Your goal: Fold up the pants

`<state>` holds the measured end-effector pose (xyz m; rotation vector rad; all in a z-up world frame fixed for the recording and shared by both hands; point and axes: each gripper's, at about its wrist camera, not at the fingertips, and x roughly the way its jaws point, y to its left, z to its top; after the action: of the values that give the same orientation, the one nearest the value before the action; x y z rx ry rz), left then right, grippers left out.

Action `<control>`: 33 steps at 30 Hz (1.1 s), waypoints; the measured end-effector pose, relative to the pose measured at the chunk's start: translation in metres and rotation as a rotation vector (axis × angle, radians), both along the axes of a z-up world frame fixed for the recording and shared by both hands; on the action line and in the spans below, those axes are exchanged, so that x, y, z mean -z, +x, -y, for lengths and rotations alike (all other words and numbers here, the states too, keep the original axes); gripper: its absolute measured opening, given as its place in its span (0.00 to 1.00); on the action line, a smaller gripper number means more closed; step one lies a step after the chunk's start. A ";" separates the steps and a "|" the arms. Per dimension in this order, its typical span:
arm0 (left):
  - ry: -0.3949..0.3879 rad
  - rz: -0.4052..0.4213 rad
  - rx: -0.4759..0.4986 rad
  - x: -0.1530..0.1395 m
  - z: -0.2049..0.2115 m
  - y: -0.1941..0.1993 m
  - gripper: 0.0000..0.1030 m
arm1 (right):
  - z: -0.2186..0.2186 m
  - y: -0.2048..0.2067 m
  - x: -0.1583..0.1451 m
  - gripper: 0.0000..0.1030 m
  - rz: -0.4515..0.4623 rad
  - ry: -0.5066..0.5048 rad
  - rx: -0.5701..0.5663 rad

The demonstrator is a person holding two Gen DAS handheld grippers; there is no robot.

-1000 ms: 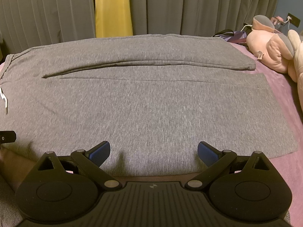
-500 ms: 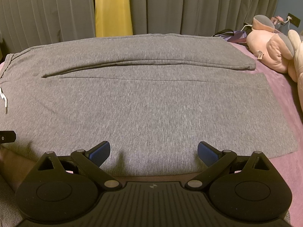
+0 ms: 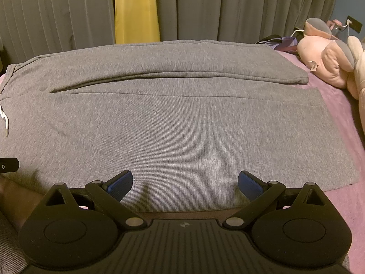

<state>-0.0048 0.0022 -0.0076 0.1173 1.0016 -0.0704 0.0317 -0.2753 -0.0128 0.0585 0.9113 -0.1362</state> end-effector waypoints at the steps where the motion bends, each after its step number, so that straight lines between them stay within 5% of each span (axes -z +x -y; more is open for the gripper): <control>1: 0.001 -0.001 0.000 0.000 0.000 0.001 1.00 | 0.000 0.000 0.001 0.96 0.001 0.001 0.000; 22: -0.021 -0.017 -0.007 -0.006 -0.003 0.003 1.00 | 0.000 0.000 -0.001 0.96 -0.007 0.004 -0.003; 33: -0.025 -0.017 -0.013 -0.009 -0.002 0.002 1.00 | 0.012 0.009 0.009 0.96 -0.068 0.085 0.019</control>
<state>-0.0025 0.0038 0.0019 0.0875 1.0180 -0.0724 0.0405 -0.2877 -0.0214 0.1421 0.9843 -0.1179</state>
